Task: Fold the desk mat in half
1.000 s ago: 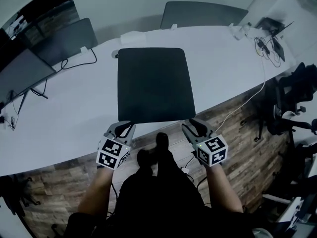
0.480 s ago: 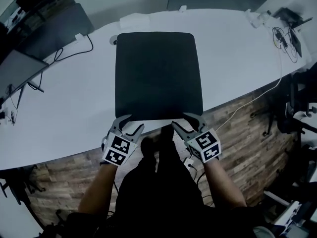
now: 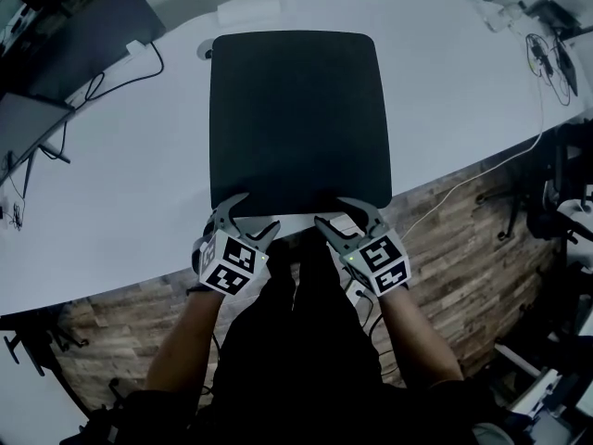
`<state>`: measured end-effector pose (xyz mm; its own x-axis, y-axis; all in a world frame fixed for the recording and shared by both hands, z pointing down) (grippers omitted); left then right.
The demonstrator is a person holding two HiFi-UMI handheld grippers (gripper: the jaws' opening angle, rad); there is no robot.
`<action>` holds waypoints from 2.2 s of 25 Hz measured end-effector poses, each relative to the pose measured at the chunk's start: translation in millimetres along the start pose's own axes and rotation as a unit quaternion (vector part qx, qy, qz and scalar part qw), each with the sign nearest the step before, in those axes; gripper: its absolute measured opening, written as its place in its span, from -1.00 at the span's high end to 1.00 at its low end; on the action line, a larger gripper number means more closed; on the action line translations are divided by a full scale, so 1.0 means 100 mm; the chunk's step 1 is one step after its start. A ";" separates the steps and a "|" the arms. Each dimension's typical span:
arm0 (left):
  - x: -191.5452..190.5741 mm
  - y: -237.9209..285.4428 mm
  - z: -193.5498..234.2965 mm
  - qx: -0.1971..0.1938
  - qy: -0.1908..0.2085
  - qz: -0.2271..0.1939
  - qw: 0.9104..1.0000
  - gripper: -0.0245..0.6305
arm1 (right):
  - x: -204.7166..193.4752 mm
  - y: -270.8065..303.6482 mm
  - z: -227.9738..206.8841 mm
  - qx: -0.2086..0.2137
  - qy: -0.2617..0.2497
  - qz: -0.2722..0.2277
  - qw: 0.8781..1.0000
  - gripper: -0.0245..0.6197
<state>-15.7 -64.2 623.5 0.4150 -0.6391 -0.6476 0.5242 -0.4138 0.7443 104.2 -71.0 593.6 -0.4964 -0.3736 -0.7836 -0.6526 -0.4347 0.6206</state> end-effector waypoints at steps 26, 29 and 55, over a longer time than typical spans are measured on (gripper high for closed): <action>0.01 0.19 0.14 0.000 0.036 0.025 0.999 -0.13 | 0.01 -0.10 -0.02 -0.019 0.021 0.000 1.000 0.30; 0.02 0.19 0.07 -0.005 0.055 0.028 0.998 0.04 | 0.04 -0.14 -0.01 -0.020 0.022 -0.002 1.000 0.30; 0.31 0.04 0.09 0.023 0.110 -0.012 0.994 0.87 | -0.01 -0.12 -0.05 -0.024 0.002 0.010 1.000 0.30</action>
<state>-7.9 -91.6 607.7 0.5579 -0.4729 -0.6819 0.5035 -0.4603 0.7312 115.8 -69.7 587.1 -0.5066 -0.3860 -0.7710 -0.6143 -0.4659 0.6369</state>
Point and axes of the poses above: the fingertips, and each gripper's own axes: y forward along the fingers, z to its left, x out of its top, the point moved 2 cm from there along -y, backward along the fingers, and after that the axes turned 11 degrees about -y, right-handed, at the moved point
